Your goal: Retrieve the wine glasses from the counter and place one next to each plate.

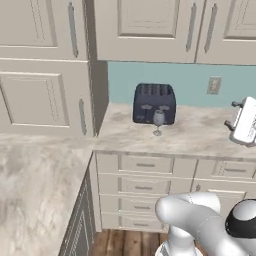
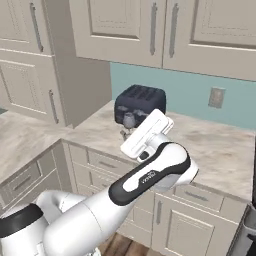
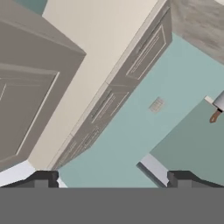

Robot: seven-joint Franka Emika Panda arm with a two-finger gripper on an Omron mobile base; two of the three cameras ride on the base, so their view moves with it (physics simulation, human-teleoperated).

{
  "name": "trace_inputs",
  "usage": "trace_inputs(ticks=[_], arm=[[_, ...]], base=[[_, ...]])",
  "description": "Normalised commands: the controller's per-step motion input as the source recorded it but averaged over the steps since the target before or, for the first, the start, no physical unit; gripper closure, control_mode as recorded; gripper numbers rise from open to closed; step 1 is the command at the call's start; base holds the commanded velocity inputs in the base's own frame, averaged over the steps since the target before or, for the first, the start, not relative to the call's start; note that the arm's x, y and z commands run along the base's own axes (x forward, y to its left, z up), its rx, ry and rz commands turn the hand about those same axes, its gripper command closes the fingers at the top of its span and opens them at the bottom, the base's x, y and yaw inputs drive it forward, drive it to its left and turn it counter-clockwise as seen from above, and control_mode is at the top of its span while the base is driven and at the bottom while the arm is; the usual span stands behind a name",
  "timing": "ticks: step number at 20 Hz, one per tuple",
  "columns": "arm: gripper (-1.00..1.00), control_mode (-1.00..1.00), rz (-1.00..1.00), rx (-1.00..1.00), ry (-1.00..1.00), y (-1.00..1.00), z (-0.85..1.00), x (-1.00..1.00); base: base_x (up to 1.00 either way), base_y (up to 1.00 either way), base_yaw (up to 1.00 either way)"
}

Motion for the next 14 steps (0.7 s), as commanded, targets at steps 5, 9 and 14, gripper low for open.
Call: trace_inputs(ticks=[5,9,14], arm=[[-1.00,1.00,0.00,0.00,0.00,0.00,0.00,0.00],[-1.00,1.00,0.00,0.00,0.00,0.00,0.00,0.00],[-1.00,1.00,0.00,0.00,0.00,0.00,0.00,0.00]], base=[[0.39,0.01,0.28],[0.25,0.07,0.26],[0.40,0.24,0.19]])
